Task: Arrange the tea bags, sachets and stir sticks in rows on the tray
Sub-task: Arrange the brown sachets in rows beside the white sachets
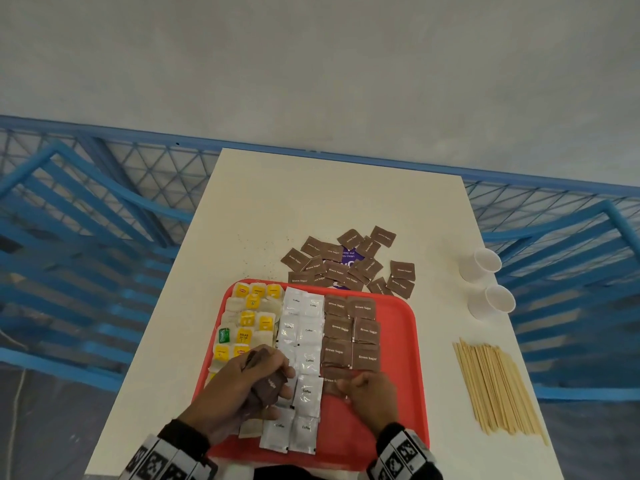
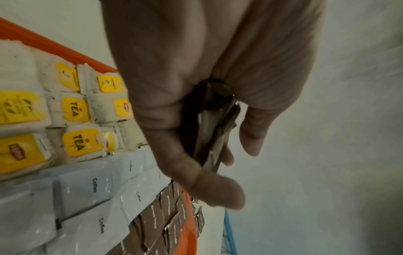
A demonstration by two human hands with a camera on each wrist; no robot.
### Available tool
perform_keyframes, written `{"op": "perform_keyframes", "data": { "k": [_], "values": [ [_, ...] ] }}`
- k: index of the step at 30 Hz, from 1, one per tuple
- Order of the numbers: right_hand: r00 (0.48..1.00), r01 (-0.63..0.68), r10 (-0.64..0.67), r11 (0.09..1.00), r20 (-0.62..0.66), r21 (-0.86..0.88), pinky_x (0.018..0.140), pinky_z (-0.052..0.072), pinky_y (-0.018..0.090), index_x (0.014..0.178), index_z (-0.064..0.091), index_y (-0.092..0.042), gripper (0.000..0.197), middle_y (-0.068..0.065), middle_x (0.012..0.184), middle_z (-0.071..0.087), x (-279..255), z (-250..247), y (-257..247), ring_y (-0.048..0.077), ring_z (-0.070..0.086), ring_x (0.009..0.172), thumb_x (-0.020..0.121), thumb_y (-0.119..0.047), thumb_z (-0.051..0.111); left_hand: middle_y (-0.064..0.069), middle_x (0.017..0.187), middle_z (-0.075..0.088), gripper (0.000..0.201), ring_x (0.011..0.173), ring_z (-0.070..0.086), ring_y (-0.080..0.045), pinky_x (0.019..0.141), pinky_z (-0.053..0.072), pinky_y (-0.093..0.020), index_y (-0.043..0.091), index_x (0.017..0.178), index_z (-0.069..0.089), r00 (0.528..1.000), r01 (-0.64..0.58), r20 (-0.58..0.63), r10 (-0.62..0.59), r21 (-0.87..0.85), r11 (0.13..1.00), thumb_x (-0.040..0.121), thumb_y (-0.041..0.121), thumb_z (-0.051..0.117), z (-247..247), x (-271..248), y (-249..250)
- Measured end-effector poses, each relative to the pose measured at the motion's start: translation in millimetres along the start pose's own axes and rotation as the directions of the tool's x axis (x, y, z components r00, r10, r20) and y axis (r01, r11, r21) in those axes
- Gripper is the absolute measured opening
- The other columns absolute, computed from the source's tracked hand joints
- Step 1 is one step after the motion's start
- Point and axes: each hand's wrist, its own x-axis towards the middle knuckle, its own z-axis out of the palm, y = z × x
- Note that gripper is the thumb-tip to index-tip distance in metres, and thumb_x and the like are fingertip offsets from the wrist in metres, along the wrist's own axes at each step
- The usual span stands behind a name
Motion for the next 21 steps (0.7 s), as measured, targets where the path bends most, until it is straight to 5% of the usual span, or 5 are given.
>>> {"op": "perform_keyframes", "data": {
  "k": [6, 10, 13, 16, 21],
  "values": [
    [0.990, 0.120, -0.124, 0.991, -0.061, -0.066, 0.048, 0.035, 0.017, 0.043, 0.043, -0.017, 0.056, -0.008, 0.045, 0.050, -15.2, -22.2, -21.3, 0.002, 0.043, 0.042, 0.076, -0.043, 0.079, -0.026, 0.120, 0.066, 0.036, 0.103, 0.069, -0.043, 0.065, 0.062, -0.048, -0.003, 0.122, 0.062, 0.997, 0.062, 0.070, -0.043, -0.299, 0.952, 0.090, 0.008, 0.050, 0.4, 0.2, 4.9],
    [0.938, 0.343, -0.346, 0.930, 0.001, 0.129, 0.055, 0.042, 0.015, 0.067, 0.064, -0.013, 0.039, 0.002, 0.067, 0.067, -47.3, -47.3, -72.1, 0.003, 0.056, 0.058, 0.080, -0.049, 0.073, -0.030, 0.126, 0.063, 0.034, 0.115, 0.062, -0.048, 0.073, 0.061, -0.054, -0.001, 0.125, 0.063, 0.992, 0.051, 0.122, -0.018, -0.272, 0.961, 0.092, 0.002, 0.056, 1.9, 3.3, 10.4],
    [0.894, 0.397, -0.423, 0.901, 0.149, 0.177, 0.064, 0.052, 0.020, 0.083, 0.074, -0.025, 0.030, -0.008, 0.078, 0.074, -64.7, -53.8, -103.3, 0.007, 0.068, 0.070, 0.078, -0.054, 0.071, -0.027, 0.112, 0.070, 0.038, 0.098, 0.071, -0.039, 0.067, 0.063, -0.045, 0.002, 0.120, 0.067, 0.996, -0.010, 0.084, 0.017, -0.077, 0.997, 0.083, 0.012, 0.071, 15.5, 3.7, 14.2],
    [0.887, 0.416, -0.451, 0.875, 0.101, 0.247, 0.066, 0.052, 0.024, 0.079, 0.077, -0.021, 0.016, -0.005, 0.075, 0.075, -69.8, -57.2, -110.6, 0.013, 0.069, 0.070, 0.083, -0.036, 0.075, -0.021, 0.092, 0.073, 0.030, 0.076, 0.071, -0.026, 0.057, 0.059, -0.035, 0.006, 0.112, 0.068, 0.992, -0.117, 0.056, 0.110, 0.138, 0.984, 0.085, 0.019, 0.072, 24.6, 2.5, 14.9],
    [0.916, 0.226, -0.358, 0.834, 0.181, 0.504, 0.055, 0.044, 0.022, 0.072, 0.074, -0.010, 0.026, 0.000, 0.062, 0.066, -76.3, -68.9, -113.5, 0.011, 0.055, 0.055, 0.089, -0.029, 0.068, -0.023, 0.064, 0.062, 0.024, 0.058, 0.064, -0.026, 0.041, 0.045, -0.025, 0.005, 0.088, 0.068, 0.978, -0.204, 0.024, 0.206, 0.290, 0.935, 0.086, 0.028, 0.075, 23.1, 1.5, 15.0]
  ]
}}
